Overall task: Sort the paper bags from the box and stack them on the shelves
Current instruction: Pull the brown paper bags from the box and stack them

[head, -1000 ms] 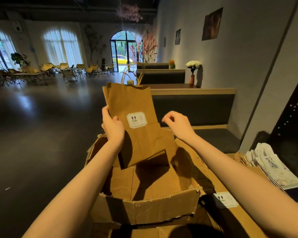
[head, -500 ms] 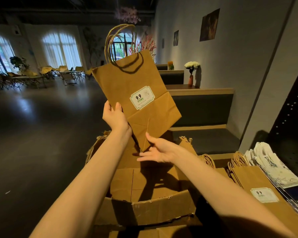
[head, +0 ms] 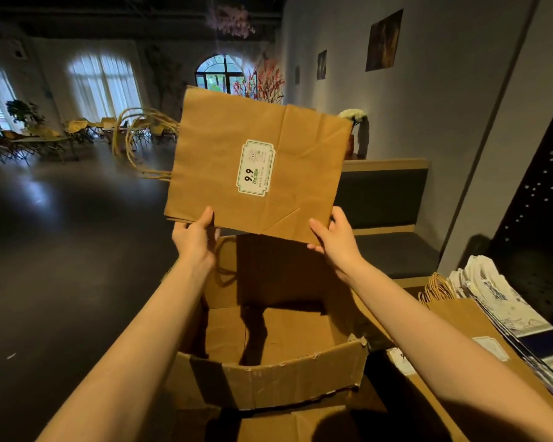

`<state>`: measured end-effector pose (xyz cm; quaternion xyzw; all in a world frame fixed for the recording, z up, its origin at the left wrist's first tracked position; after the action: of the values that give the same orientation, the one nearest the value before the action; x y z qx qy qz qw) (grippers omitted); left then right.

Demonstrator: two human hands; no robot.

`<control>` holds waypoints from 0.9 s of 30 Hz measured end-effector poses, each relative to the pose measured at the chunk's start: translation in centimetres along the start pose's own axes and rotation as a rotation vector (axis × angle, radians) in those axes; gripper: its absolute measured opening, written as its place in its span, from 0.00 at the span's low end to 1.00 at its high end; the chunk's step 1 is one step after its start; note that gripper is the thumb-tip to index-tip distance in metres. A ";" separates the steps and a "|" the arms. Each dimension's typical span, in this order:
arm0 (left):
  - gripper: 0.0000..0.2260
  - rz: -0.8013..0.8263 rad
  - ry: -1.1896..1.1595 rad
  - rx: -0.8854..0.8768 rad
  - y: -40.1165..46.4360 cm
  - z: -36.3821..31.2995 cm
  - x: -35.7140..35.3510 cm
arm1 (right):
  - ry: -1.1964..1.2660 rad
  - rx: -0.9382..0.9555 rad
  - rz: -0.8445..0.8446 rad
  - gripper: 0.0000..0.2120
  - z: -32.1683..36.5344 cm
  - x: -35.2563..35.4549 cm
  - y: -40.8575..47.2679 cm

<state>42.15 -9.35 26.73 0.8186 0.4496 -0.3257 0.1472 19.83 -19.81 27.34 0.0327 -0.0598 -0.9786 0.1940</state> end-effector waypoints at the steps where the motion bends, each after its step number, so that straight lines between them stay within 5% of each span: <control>1: 0.11 0.011 -0.011 0.002 0.0 -0.1 0.5 | -0.024 0.028 -0.020 0.12 0.1 0.5 -0.1; 15: 0.11 0.462 0.829 -0.176 -5.0 0.5 4.3 | -0.233 0.139 -0.307 0.11 -1.6 6.6 -5.1; 27: 0.10 0.249 0.884 -0.384 -15.3 0.7 8.8 | -0.209 0.066 -0.211 0.10 -5.0 9.1 -13.2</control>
<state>32.52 4.35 21.16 0.8840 0.4196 0.1613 0.1281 6.89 -11.72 20.26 -0.0571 -0.1080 -0.9892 0.0815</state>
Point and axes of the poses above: each hand's wrist, its own y-axis towards the middle knuckle, its own x-axis out of the back of the hand, z = x × y, the point moved 6 cm from there along y, towards the middle knuckle, and after that the axes turned 4 degrees about -x, right-handed, at the moved point
